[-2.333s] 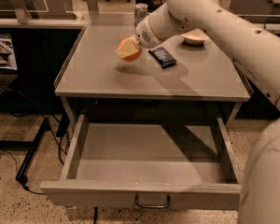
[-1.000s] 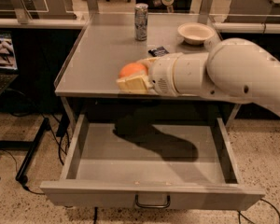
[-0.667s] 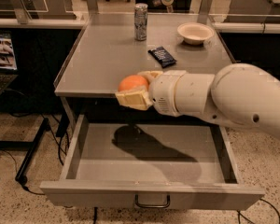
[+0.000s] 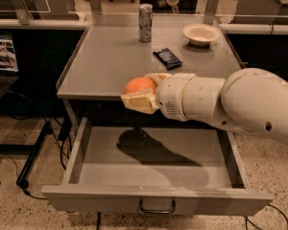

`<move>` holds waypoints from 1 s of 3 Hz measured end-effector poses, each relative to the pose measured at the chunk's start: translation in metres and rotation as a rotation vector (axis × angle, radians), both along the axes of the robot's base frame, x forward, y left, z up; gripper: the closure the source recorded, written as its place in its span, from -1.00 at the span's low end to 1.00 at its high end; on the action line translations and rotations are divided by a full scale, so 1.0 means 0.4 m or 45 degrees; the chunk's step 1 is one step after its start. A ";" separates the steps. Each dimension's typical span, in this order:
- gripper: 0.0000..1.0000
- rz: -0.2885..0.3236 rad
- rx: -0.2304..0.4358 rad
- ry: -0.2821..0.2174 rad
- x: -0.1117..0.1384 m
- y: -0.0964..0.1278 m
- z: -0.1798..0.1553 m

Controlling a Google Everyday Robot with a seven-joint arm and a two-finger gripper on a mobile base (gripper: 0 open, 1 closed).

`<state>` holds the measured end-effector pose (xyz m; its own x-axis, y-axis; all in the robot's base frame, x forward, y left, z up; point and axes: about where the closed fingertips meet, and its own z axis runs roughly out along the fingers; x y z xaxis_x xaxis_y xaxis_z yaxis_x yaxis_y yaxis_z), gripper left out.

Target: Place orange into top drawer

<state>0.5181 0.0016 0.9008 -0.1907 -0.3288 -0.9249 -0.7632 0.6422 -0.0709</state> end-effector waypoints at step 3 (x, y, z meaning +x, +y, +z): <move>1.00 -0.229 0.037 0.134 -0.007 -0.083 -0.251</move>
Offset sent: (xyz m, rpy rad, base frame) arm 0.0000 -0.0406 -0.1187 0.0304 0.1112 -0.2189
